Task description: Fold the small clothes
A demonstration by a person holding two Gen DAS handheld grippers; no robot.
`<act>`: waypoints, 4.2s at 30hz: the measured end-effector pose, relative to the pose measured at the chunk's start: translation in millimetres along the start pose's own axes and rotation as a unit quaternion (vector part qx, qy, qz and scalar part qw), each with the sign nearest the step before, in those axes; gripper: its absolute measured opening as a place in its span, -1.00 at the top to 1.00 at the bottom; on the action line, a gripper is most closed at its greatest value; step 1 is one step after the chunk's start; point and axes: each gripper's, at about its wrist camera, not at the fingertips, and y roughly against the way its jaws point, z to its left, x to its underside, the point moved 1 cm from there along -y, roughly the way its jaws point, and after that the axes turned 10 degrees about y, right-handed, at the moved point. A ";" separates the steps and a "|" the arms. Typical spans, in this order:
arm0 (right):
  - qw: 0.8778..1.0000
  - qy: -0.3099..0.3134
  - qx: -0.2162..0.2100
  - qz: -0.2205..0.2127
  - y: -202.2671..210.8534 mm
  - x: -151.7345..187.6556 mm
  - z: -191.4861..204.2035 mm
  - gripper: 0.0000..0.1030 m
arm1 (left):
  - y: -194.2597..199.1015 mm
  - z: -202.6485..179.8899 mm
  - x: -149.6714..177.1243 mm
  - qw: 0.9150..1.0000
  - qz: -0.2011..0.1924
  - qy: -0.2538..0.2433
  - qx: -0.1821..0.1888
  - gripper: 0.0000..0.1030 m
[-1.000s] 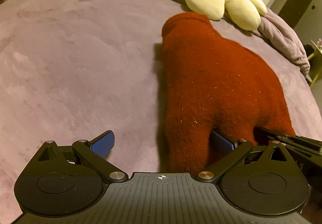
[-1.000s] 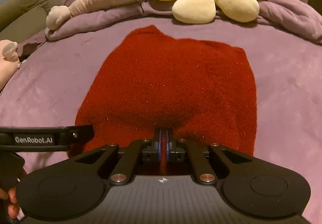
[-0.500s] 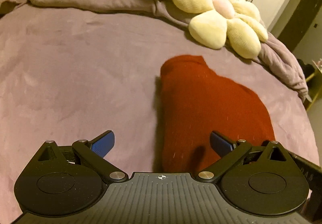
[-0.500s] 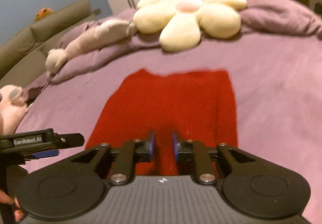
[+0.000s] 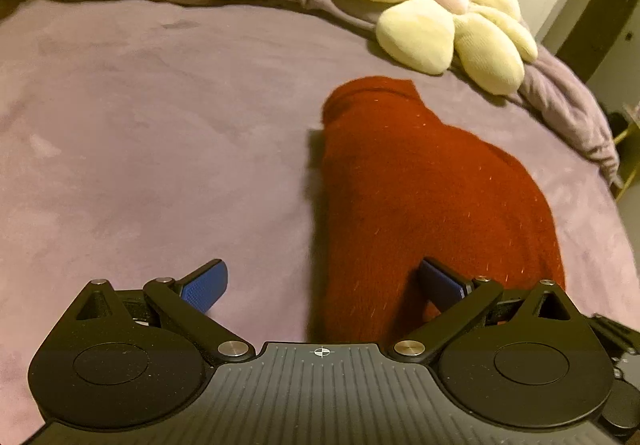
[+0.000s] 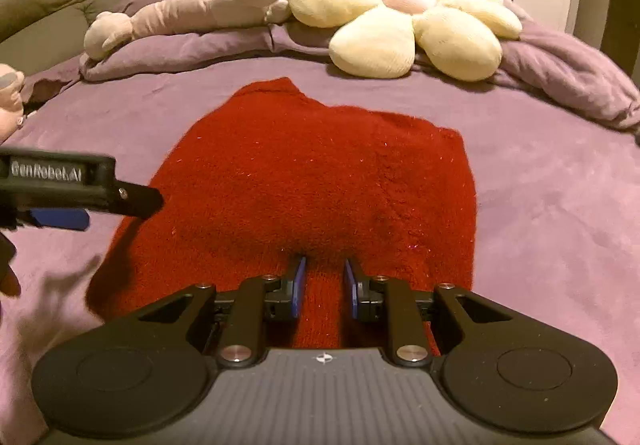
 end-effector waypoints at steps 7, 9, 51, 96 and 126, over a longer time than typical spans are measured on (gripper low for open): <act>0.996 -0.054 -0.008 0.072 66.0 54.9 10.4 -0.36 | 53.2 -3.8 57.7 0.998 -0.007 -0.061 -0.013 -1.00; 0.992 -0.073 -0.003 0.104 77.1 73.6 9.5 -0.57 | 63.8 -2.5 70.9 0.998 0.002 -0.062 -0.010 -1.00; 0.985 -0.110 0.056 0.124 111.2 23.8 14.4 -0.92 | 82.1 -27.6 68.6 0.991 0.030 -0.123 -0.032 -1.00; 0.983 -0.124 0.060 0.119 115.4 24.5 14.1 -0.92 | 80.0 -31.9 74.2 0.988 0.032 -0.143 -0.049 -1.00; 0.983 -0.124 0.061 0.121 117.0 25.1 12.8 -0.92 | 80.2 -33.7 74.6 0.987 0.036 -0.149 -0.044 -1.00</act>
